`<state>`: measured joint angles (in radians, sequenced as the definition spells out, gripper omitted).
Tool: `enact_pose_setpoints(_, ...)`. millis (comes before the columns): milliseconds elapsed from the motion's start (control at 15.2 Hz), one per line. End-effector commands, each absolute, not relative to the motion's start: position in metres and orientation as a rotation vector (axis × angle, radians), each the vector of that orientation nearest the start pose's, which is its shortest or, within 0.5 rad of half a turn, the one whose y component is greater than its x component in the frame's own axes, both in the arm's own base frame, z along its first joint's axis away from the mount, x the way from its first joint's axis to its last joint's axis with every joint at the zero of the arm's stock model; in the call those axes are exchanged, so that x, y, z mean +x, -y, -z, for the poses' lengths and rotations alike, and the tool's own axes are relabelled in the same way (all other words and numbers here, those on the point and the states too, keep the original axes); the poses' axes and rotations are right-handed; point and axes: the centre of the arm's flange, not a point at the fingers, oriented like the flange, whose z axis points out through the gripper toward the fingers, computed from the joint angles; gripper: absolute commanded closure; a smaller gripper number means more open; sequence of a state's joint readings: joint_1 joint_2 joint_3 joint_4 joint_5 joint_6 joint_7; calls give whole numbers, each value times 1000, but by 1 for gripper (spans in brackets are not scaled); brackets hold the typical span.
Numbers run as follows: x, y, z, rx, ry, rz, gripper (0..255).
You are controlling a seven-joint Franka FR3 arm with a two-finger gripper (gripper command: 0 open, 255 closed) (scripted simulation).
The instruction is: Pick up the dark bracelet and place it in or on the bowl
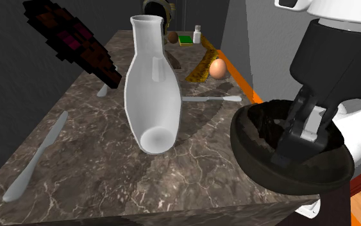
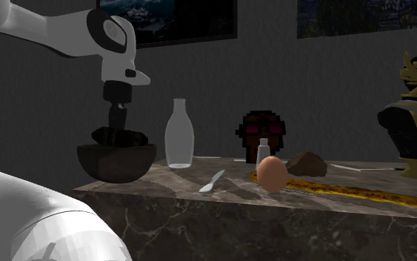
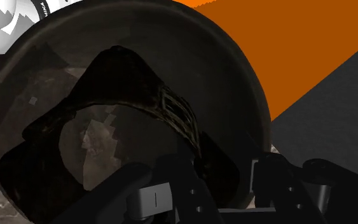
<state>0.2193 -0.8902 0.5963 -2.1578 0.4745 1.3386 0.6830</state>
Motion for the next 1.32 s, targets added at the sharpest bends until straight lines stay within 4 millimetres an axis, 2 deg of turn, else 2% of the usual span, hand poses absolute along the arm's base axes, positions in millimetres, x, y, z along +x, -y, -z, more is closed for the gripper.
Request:
enact_pose_setpoints(0, 104, -323, -618, -3158, 56, -67, 255)
enact_pose_setpoints(66, 104, -323, -618, -3158, 56, -67, 255)
enact_pose_setpoints(132, 104, -323, -618, -3158, 56, -67, 0)
enact_pose_setpoints(462, 104, -323, -618, -3158, 56, -67, 0)
enact_pose_setpoints(726, 106, -324, -668, -3158, 56, -67, 0)
enact_pose_setpoints(1254, 106, -324, -668, -3158, 56, -67, 0)
